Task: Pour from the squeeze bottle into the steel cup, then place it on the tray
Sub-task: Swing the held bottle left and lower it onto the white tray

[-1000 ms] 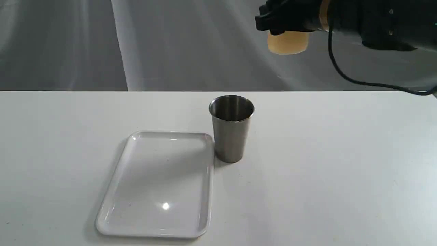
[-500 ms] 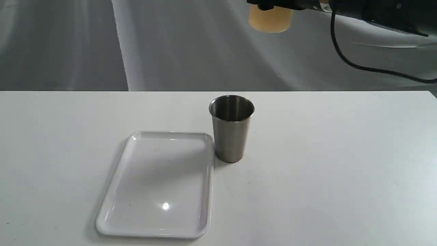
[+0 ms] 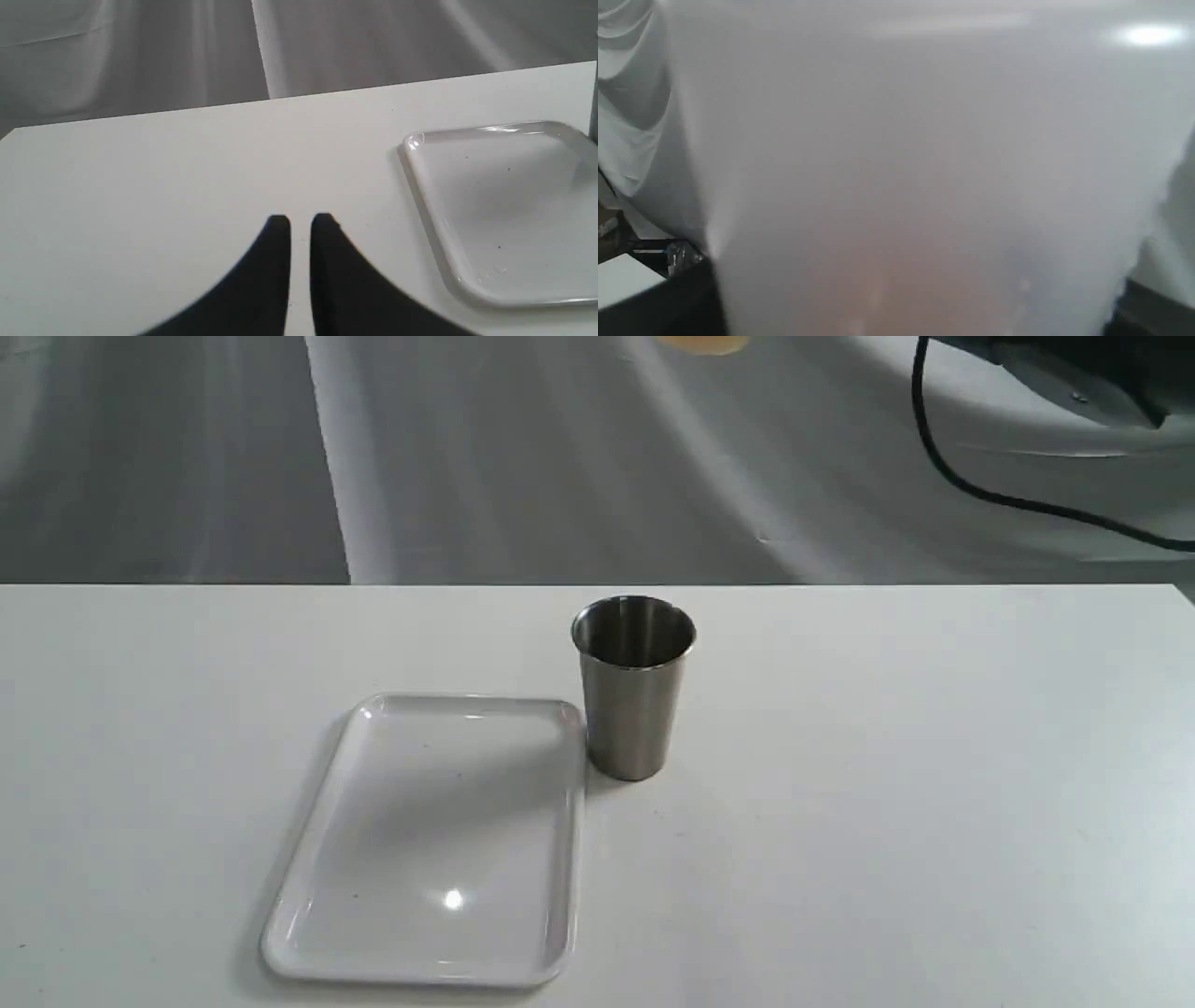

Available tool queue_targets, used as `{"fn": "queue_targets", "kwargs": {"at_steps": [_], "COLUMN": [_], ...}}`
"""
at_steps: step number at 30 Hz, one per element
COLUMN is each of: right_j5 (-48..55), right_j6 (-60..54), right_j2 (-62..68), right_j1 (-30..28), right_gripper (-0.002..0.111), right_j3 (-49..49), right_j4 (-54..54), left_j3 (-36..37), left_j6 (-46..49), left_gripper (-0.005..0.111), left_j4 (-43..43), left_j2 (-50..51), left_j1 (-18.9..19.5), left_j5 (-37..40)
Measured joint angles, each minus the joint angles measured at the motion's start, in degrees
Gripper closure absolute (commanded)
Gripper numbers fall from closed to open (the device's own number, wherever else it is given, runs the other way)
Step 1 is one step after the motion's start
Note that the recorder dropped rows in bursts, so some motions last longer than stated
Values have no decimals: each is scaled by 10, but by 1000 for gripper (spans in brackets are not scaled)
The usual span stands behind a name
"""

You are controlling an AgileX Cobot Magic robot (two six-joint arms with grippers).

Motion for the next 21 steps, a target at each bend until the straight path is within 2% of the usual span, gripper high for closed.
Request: {"fn": "queue_targets", "kwargs": {"at_steps": [5, 12, 21], "right_j5": [-35, -189, -206], "right_j6": [-2, -29, -38], "right_j2": [0, 0, 0], "right_j1": [0, 0, 0], "right_gripper": [108, 108, 108], "right_j3": [0, 31, 74], "right_j4": [11, 12, 7], "left_j3": [0, 0, 0], "left_j6": [0, 0, 0], "left_gripper": [98, 98, 98], "left_j4": [0, 0, 0], "left_j2": [0, 0, 0], "left_j1": [0, 0, 0], "left_j5": [0, 0, 0]}}
